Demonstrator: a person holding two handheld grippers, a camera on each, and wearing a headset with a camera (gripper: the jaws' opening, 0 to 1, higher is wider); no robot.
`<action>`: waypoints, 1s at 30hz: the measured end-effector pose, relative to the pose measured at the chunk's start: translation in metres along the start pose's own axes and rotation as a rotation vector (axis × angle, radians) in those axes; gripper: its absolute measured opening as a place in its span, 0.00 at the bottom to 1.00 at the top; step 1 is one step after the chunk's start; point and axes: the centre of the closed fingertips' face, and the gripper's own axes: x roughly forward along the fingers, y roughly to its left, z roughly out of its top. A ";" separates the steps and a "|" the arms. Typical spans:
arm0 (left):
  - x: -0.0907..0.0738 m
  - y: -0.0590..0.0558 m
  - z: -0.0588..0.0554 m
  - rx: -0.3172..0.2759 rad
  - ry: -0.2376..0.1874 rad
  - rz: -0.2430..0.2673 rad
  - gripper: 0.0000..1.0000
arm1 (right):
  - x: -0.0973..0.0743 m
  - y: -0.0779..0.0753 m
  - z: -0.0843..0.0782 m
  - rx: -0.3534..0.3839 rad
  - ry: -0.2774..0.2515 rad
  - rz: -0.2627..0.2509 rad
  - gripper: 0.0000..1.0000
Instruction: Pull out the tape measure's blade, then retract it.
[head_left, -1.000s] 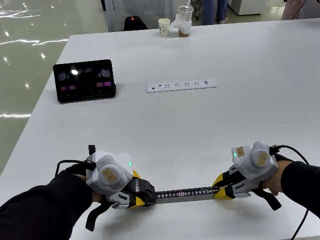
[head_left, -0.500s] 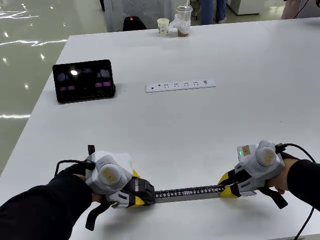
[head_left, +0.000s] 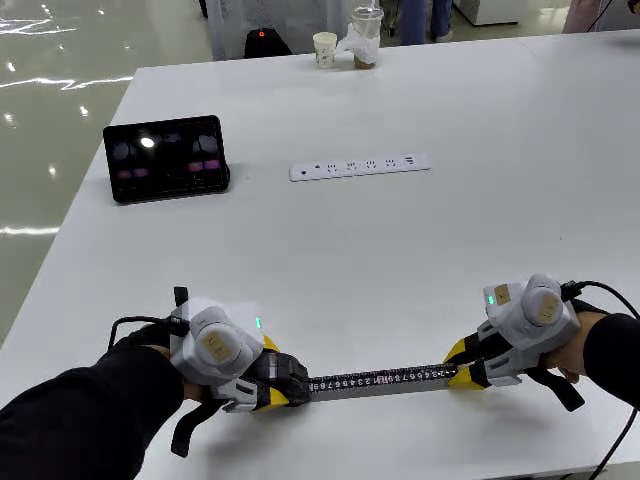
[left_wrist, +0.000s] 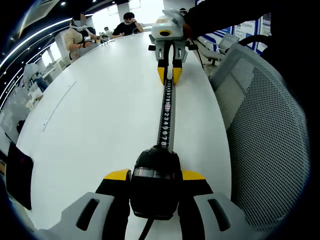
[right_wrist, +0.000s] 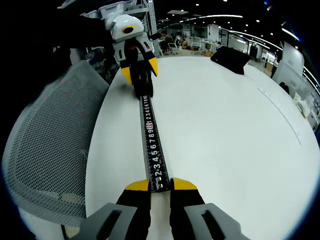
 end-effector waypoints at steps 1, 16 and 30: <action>0.000 0.000 0.000 0.000 0.000 0.000 0.31 | -0.001 0.000 0.000 0.000 0.001 0.000 0.10; 0.000 0.001 0.001 -0.002 0.003 0.002 0.31 | -0.011 -0.001 -0.010 0.014 0.005 -0.006 0.10; 0.001 0.000 0.000 0.000 0.005 0.004 0.31 | -0.016 0.000 -0.019 0.035 0.002 -0.018 0.10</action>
